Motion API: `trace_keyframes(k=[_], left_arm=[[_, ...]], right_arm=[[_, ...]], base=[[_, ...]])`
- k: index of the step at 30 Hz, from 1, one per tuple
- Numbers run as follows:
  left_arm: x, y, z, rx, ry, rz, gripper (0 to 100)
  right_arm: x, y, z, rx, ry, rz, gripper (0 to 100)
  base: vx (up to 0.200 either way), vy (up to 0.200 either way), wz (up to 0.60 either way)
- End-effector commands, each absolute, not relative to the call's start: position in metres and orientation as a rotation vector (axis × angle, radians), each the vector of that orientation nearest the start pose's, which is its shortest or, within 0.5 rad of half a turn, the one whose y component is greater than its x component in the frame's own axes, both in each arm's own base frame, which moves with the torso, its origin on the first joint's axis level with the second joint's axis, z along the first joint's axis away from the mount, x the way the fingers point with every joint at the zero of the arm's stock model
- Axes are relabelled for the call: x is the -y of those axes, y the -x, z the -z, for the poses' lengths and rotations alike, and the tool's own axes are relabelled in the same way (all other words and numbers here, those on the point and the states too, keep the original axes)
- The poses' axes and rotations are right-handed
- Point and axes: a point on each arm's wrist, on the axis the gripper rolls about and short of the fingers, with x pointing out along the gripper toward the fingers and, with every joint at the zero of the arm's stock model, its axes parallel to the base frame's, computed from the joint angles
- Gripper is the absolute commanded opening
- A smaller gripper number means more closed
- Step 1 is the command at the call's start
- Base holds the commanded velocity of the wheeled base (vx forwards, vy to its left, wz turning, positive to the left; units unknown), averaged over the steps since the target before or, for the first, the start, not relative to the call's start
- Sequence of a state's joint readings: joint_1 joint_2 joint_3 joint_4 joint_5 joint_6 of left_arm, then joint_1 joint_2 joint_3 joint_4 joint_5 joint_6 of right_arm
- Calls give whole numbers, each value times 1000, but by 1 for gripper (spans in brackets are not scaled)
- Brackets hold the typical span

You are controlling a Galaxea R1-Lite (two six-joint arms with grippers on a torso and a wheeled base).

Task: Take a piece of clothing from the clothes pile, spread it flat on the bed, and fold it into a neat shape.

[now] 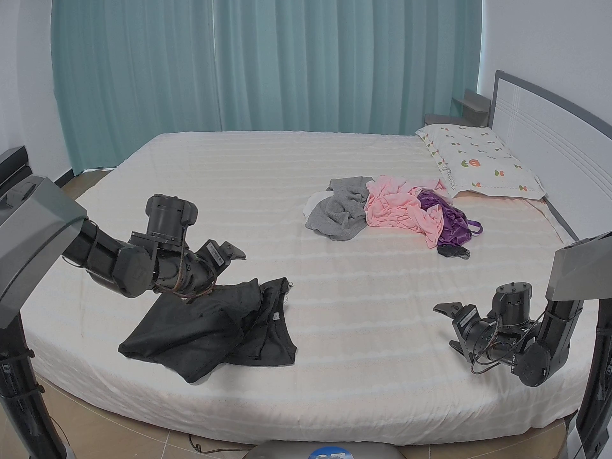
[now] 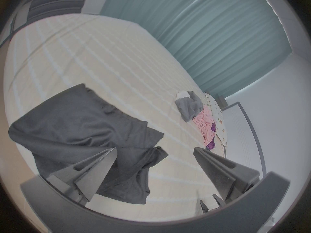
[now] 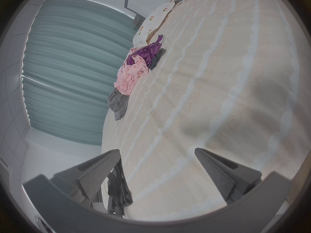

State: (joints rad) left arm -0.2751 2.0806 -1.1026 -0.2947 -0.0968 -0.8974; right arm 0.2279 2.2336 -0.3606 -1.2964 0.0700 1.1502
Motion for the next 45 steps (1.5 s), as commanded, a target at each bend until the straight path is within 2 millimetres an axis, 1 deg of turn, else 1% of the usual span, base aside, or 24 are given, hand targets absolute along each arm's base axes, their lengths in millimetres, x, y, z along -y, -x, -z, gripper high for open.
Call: trace_keyframes(k=[1, 7, 12, 13, 15, 19, 20, 21, 24, 28, 33, 37, 38, 41, 45], left_arm=[[83, -357, -93, -825, 845, 5, 100], [69, -347, -83, -847, 877, 13, 100], [67, -346, -79, -848, 905, 6, 100], [67, -345, -78, -860, 938, 23, 100], [67, -344, -77, -869, 942, 28, 100], [66, -342, -72, -888, 942, 23, 100], [66, -342, -72, -888, 942, 23, 100], [66, -342, -71, -891, 942, 23, 100], [66, -342, -71, -892, 940, 21, 100], [66, -342, -70, -895, 936, 22, 100], [66, -342, -70, -894, 935, 24, 100], [67, -342, -68, -902, 933, 22, 100], [67, -342, -68, -902, 933, 22, 100], [69, -344, -63, -908, 925, 15, 100], [69, -345, -61, -911, 922, 12, 100]], right_arm=[[-68, -282, 9, -678, -1060, 71, 100], [-73, -283, 5, -671, -1045, 44, 100], [-76, -283, 3, -666, -1025, 23, 100], [-83, -282, 0, -670, -1009, -8, 100], [-86, -281, -1, -672, -1003, -20, 100], [-102, -278, -2, -694, -958, -76, 100], [-102, -278, -2, -694, -954, -81, 100], [-109, -277, -3, -697, -938, -106, 100], [-118, -278, -5, -699, -904, -142, 100], [-126, -284, -7, -701, -873, -169, 100], [-140, -293, -11, -711, -855, -201, 100], [-156, -300, -13, -719, -834, -240, 100], [-157, -301, -13, -717, -833, -241, 100], [-165, -311, -19, -728, -833, -283, 100], [-173, -325, -14, -767, -828, -285, 100]], base=[[0, 200, 0], [0, 200, 0], [0, 200, 0], [0, 200, 0], [0, 200, 0], [0, 200, 0], [0, 200, 0], [0, 200, 0], [0, 200, 0], [0, 200, 0], [0, 200, 0], [0, 200, 0], [0, 200, 0], [0, 200, 0], [0, 50, 0]])
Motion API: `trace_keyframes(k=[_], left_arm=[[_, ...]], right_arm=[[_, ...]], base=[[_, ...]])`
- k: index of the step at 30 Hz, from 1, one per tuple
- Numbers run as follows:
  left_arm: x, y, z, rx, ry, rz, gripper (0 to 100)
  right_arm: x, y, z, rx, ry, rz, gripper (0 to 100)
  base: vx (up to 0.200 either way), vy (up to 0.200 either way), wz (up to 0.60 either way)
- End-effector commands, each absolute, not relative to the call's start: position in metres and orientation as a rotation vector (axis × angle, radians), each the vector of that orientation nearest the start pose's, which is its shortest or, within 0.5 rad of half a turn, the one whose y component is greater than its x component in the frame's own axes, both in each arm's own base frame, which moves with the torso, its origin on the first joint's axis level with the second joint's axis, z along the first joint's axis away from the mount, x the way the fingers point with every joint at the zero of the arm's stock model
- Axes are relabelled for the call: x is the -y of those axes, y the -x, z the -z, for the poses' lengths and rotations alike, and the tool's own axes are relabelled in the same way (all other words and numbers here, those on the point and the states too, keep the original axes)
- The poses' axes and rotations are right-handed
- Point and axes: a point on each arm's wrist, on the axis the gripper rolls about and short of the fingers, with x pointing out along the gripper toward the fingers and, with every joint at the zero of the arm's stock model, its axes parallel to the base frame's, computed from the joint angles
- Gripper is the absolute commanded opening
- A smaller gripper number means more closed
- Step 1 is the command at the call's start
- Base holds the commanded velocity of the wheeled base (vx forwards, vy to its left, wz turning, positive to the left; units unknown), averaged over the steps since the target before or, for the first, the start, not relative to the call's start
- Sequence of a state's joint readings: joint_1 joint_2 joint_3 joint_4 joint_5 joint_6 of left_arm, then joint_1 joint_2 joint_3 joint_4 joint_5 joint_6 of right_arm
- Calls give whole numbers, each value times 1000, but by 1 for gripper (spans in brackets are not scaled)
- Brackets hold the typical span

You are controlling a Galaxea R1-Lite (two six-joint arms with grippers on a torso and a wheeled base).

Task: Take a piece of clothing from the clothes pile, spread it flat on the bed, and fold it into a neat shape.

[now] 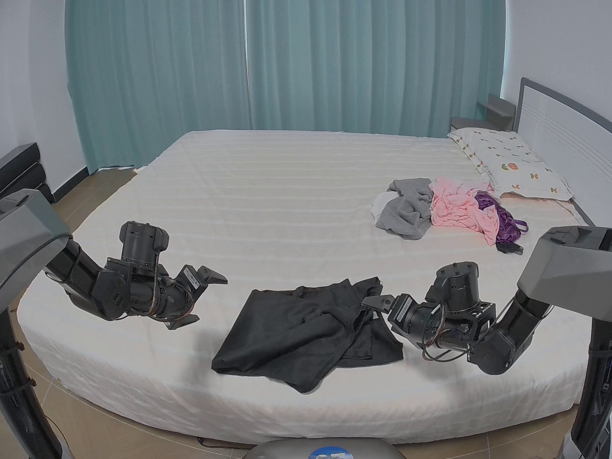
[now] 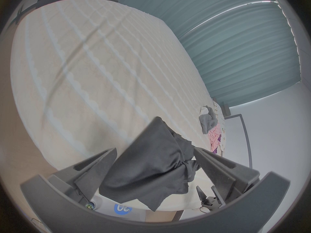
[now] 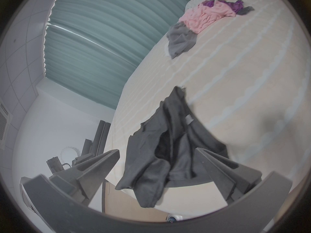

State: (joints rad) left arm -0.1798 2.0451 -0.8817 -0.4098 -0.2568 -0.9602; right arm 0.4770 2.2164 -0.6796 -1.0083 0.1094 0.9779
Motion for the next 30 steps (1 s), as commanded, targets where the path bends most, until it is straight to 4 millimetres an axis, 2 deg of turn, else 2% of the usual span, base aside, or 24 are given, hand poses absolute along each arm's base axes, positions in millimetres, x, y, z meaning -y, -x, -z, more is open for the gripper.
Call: trace_keyframes(k=[1, 8, 19, 26, 30], left_arm=[[69, -345, -62, -909, 922, 12, 100], [72, -345, -61, -913, 919, 15, 100], [72, -345, -58, -920, 917, 9, 100], [71, -345, -58, -921, 917, 7, 100], [72, -345, -58, -920, 917, 8, 100]], right_arm=[[-174, -328, -14, -772, -827, -285, 100], [-182, -344, -11, -824, -786, -263, 100], [-188, -358, -8, -845, -753, -245, 100], [-199, -352, -6, -880, -737, -269, 100], [-201, -357, -3, -897, -733, -255, 100]], base=[[0, 0, 0], [0, 0, 0], [0, 0, 0], [0, 0, 0], [0, 0, 0]])
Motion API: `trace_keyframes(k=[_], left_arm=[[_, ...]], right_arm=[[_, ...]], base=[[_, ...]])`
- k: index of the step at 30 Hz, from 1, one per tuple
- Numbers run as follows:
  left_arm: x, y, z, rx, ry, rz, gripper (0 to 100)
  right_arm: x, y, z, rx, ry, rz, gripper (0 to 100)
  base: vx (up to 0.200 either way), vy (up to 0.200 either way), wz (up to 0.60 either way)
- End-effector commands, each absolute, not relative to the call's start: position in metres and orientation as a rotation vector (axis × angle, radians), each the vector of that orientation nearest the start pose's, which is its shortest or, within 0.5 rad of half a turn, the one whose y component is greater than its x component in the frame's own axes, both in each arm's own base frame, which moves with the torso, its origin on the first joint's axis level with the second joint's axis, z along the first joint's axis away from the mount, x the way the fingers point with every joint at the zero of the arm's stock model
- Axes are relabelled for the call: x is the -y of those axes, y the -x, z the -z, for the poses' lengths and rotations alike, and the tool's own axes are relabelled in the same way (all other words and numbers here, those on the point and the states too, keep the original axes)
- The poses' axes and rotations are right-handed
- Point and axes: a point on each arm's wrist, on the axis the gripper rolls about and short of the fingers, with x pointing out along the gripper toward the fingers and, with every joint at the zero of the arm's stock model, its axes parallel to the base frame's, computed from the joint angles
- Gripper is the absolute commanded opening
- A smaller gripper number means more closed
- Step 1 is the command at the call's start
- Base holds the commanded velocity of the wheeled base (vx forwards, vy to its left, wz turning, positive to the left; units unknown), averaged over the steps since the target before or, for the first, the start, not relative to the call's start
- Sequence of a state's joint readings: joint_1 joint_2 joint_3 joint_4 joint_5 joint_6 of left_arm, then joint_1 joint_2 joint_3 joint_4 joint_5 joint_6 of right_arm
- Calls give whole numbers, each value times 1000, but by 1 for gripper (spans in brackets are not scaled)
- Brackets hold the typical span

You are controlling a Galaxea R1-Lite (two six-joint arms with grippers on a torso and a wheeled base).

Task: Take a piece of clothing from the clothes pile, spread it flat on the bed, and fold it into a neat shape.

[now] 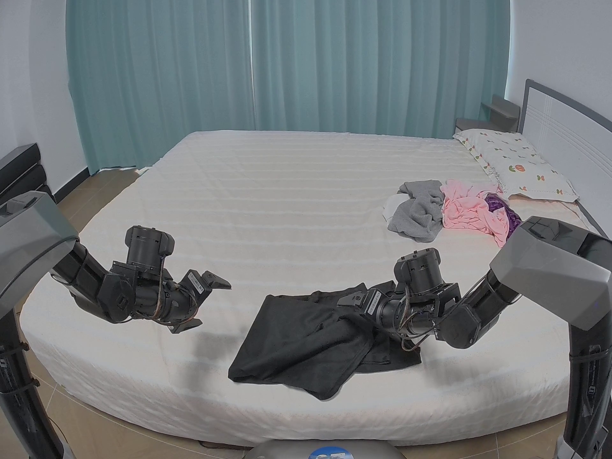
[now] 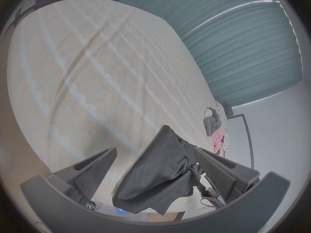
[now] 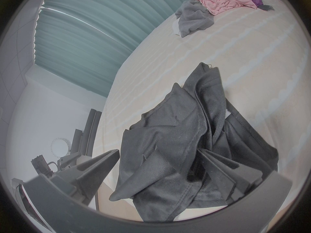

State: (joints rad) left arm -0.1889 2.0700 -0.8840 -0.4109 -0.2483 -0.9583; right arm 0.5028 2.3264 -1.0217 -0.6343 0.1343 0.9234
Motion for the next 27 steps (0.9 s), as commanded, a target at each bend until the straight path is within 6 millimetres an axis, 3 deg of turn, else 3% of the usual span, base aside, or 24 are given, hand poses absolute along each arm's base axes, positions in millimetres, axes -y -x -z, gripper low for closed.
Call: trace_keyframes(k=[1, 2, 3, 11, 18, 22, 27], left_arm=[[72, -345, -58, -920, 917, 8, 100], [71, -345, -58, -921, 917, 7, 100], [71, -345, -58, -921, 917, 7, 100], [71, -344, -57, -922, 916, 5, 100], [76, -349, -57, -914, 882, 30, 100], [81, -358, -56, -907, 868, 54, 100], [111, -379, -50, -903, 838, 119, 100]], right_arm=[[-201, -359, -3, -891, -733, -251, 100], [-200, -359, -3, -891, -734, -250, 100], [-200, -360, -3, -888, -734, -248, 0], [-188, -362, -10, -871, -748, -217, 0], [-161, -381, -16, -810, -790, -167, 0], [-156, -388, -18, -791, -797, -166, 0], [-155, -399, -27, -751, -806, -196, 0]], base=[[0, 0, 0], [0, 0, 0], [0, 0, 0], [0, 0, 0], [0, 0, 0], [0, 0, 0], [0, 0, 0]])
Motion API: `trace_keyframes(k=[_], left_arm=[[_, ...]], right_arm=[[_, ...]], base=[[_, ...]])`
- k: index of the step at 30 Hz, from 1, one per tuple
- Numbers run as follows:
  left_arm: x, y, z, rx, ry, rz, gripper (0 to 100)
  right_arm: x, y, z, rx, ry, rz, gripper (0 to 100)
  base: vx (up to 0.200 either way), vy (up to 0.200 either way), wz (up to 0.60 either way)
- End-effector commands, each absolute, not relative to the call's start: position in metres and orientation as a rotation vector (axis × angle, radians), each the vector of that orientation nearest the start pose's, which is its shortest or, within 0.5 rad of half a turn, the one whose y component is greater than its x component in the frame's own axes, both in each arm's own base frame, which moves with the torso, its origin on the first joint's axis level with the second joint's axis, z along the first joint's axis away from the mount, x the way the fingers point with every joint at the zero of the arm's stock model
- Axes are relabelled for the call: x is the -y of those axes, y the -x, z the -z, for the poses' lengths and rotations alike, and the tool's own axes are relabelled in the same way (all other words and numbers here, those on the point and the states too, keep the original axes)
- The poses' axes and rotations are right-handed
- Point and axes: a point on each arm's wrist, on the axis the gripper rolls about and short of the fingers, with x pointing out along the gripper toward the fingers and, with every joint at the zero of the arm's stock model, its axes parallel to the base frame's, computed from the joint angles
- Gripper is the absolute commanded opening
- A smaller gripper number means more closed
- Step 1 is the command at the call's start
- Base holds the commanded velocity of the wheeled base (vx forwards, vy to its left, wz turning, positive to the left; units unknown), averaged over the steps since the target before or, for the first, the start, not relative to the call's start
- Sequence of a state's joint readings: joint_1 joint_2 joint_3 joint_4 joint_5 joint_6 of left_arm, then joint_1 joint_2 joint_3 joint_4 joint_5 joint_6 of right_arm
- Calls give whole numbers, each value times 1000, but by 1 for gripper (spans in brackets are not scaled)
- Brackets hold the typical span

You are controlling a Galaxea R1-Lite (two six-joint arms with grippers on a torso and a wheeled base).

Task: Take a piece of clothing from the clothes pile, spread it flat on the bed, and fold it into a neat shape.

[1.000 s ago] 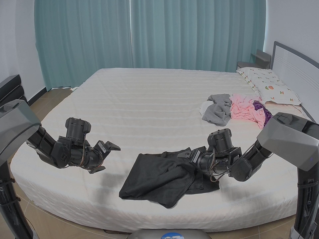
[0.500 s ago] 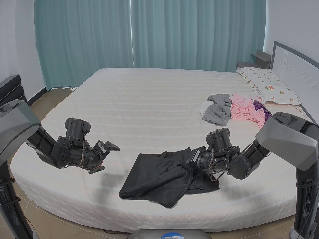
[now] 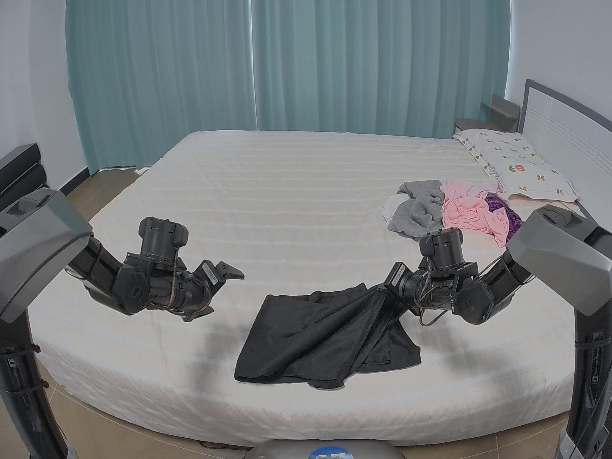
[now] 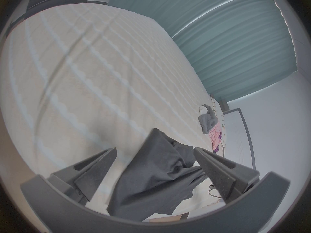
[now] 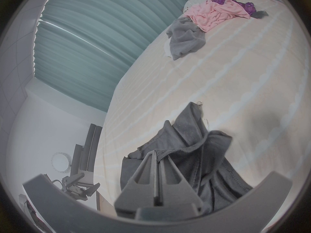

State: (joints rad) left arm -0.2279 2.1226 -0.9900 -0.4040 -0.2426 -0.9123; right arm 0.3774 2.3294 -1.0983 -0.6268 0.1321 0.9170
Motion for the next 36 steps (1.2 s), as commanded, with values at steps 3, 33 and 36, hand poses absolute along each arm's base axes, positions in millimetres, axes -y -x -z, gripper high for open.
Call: trace_keyframes(k=[3, 33, 36], left_arm=[[126, -393, -42, -900, 829, 149, 100], [176, -433, 13, -913, 674, 122, 0], [174, -434, 13, -904, 672, 105, 0]], right_arm=[[-152, -404, -25, -753, -791, -223, 0], [-143, -412, -11, -763, -748, -209, 0], [-143, -412, -11, -760, -747, -208, 0]], base=[[0, 0, 0], [0, 0, 0], [0, 0, 0]])
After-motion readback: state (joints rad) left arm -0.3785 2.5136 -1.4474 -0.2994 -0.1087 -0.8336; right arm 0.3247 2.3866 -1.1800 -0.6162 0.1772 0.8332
